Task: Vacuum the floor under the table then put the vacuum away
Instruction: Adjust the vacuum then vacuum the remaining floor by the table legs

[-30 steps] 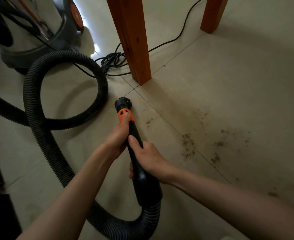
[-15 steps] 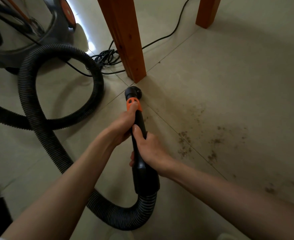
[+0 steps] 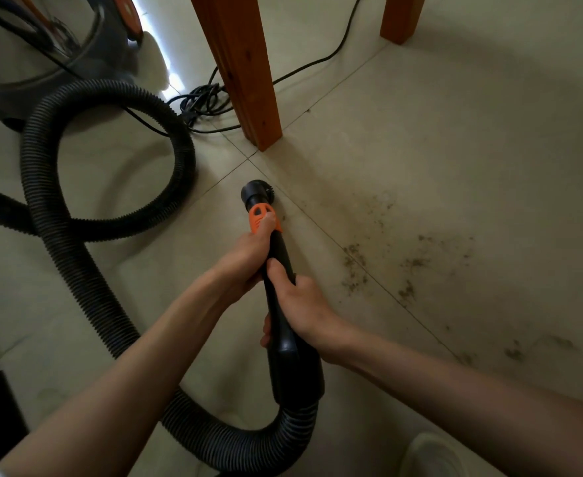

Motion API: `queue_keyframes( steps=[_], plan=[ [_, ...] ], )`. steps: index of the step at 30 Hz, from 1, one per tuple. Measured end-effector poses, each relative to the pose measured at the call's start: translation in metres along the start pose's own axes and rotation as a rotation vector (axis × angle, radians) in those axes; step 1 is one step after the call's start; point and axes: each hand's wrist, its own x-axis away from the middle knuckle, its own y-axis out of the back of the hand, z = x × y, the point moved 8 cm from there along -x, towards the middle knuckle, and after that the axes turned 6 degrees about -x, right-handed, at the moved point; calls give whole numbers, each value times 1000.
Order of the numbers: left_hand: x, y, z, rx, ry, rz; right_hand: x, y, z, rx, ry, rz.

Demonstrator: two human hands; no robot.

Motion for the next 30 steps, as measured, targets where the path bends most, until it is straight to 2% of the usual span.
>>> queue_keyframes(
  steps=[10, 14, 19, 30],
  plan=[
    [-8, -19, -17, 8, -16, 52, -2, 21, 12, 20, 16, -77],
    [-16, -14, -35, -70, -41, -5, -13, 21, 24, -52, 12, -73],
    [-21, -14, -52, -142, -58, -3, -21, 21, 33, -149, 14, -67],
    [-28, -67, -64, -171, -119, 173, -11, 69, 31, -134, 86, -240]
  ],
)
